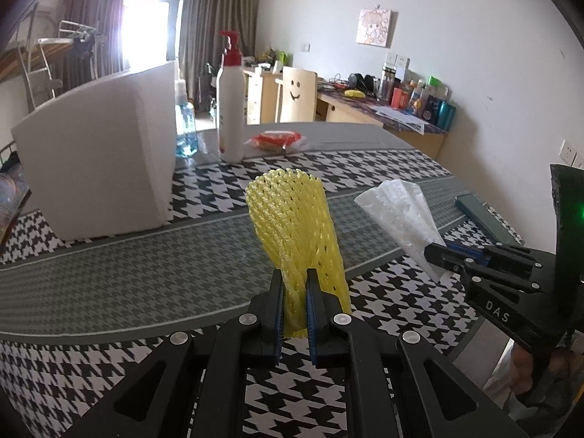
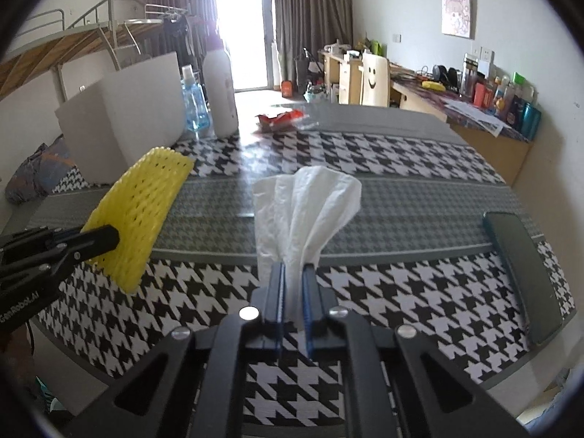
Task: Organize soft objects
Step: 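Lift and carry the foam net and paper towel in both tools over the foam box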
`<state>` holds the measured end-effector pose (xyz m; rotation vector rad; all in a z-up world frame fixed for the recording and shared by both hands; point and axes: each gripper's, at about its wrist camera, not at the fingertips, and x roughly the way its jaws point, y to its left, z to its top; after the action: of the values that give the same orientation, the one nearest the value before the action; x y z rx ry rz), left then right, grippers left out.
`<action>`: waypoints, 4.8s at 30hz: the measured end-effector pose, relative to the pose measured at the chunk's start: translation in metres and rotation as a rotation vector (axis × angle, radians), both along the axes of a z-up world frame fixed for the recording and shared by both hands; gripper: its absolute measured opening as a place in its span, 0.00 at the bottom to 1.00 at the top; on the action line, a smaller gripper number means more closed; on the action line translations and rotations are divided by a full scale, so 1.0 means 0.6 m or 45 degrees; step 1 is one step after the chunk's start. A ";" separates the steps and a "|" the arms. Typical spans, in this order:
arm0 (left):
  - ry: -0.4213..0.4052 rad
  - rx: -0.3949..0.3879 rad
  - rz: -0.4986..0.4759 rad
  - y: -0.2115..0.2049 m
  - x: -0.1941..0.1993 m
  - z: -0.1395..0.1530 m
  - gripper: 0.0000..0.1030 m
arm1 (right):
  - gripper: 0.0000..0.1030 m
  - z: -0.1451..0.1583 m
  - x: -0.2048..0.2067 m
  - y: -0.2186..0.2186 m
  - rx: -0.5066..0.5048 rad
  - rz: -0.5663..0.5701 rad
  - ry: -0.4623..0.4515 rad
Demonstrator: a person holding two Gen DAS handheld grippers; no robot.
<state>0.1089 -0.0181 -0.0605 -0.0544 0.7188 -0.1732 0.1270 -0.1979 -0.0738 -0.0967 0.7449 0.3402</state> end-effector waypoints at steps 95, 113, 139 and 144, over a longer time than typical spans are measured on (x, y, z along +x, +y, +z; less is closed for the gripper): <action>-0.358 0.111 0.238 0.161 0.025 0.201 0.11 | 0.12 0.217 0.080 0.164 0.145 0.326 -0.351; -0.348 0.114 0.349 0.224 0.051 0.207 0.11 | 0.12 0.235 0.105 0.224 0.130 0.409 -0.359; -0.363 0.137 0.524 0.273 0.043 0.215 0.11 | 0.12 0.243 0.141 0.294 0.151 0.540 -0.344; -0.366 0.148 0.563 0.280 0.040 0.216 0.11 | 0.12 0.239 0.152 0.307 0.150 0.552 -0.325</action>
<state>0.1331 0.1500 0.0692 -0.0743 0.4152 0.2800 0.2185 -0.0137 0.0696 -0.1878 0.4444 0.7692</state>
